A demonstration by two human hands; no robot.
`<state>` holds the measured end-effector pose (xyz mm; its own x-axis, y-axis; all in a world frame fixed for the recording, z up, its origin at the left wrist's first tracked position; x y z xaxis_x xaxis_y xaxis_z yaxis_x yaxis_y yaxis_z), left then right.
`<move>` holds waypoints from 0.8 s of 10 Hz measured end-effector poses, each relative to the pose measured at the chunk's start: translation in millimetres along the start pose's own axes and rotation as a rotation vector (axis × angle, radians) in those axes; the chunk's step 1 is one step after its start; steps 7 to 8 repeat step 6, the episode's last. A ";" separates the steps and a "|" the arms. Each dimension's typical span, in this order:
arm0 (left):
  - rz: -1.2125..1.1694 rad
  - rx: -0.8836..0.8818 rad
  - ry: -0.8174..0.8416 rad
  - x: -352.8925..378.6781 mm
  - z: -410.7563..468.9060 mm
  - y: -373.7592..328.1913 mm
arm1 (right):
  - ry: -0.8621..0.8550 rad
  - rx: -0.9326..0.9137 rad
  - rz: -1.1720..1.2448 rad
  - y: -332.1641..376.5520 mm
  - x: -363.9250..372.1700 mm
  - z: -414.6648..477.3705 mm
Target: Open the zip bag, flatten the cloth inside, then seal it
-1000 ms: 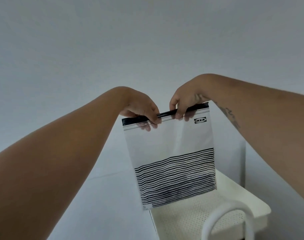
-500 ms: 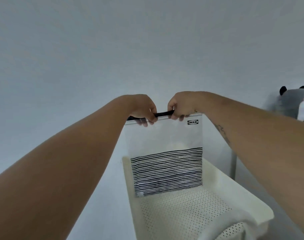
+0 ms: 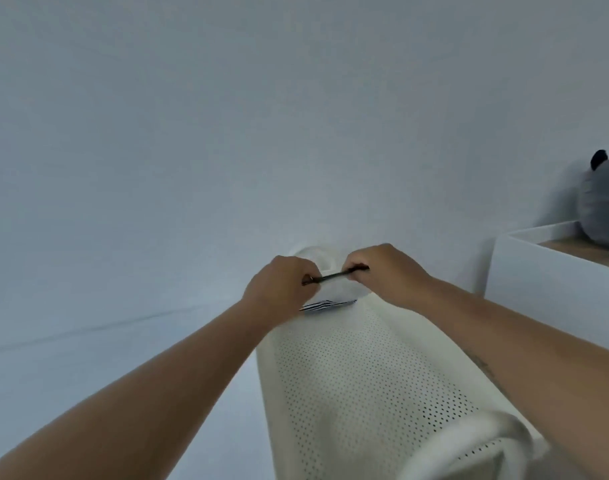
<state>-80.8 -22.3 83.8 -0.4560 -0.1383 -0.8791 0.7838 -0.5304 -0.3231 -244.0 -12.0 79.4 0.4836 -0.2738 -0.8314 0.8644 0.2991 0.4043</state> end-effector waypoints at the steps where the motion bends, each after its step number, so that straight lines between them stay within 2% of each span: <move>1: 0.035 0.017 0.063 34.1 -23.3 -6.3 | 0.125 0.018 -0.003 -14.3 18.7 -25.0; 3: 0.099 0.062 0.182 74.0 -57.7 -19.7 | 0.316 0.047 0.016 -40.5 54.3 -77.2; 4: 0.116 0.060 0.309 93.7 -73.4 -20.4 | 0.444 0.047 -0.025 -50.6 67.2 -103.2; 5: 0.200 0.058 0.517 116.1 -89.8 -21.1 | 0.550 0.056 -0.004 -60.5 73.4 -124.6; 6: 0.133 0.006 0.522 109.5 -87.8 -22.9 | 0.417 0.168 0.027 -71.8 55.1 -120.6; 8: 0.133 0.006 0.522 109.5 -87.8 -22.9 | 0.417 0.168 0.027 -71.8 55.1 -120.6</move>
Point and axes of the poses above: each hand's wrist, its own z-axis towards the middle knuckle, its own x-axis out of the palm, y = z × x, the point moved 7 cm from there along z, towards the middle knuckle, and after that the axes turned 3 degrees about z, right-handed, at the moved point
